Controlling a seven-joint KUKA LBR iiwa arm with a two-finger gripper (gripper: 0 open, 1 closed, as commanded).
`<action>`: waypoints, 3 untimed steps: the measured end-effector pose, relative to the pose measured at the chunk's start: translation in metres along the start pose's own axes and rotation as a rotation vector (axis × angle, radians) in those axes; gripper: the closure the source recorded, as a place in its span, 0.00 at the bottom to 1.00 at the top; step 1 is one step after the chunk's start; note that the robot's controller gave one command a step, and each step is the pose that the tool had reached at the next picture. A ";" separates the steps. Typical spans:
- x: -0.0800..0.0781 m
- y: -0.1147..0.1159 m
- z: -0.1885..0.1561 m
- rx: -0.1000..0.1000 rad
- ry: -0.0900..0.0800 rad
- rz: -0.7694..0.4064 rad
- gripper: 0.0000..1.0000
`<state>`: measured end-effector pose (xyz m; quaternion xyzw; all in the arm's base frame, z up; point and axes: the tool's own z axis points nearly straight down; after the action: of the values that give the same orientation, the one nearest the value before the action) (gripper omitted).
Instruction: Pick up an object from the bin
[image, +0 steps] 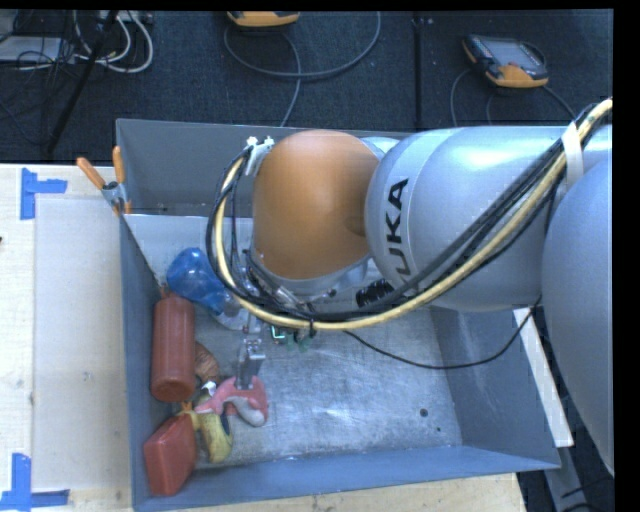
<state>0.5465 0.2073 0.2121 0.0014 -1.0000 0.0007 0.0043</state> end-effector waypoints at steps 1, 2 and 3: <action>-0.002 -0.001 -0.004 -0.001 -0.007 0.004 0.00; 0.015 -0.014 0.029 -0.002 -0.013 -0.101 0.00; 0.031 -0.020 0.056 0.000 -0.004 -0.202 0.00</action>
Offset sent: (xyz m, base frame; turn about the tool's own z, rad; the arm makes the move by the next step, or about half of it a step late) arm -0.0284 -0.0256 -0.0536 -0.1658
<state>0.5148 0.1874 0.1563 0.1023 -0.9948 0.0003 0.0025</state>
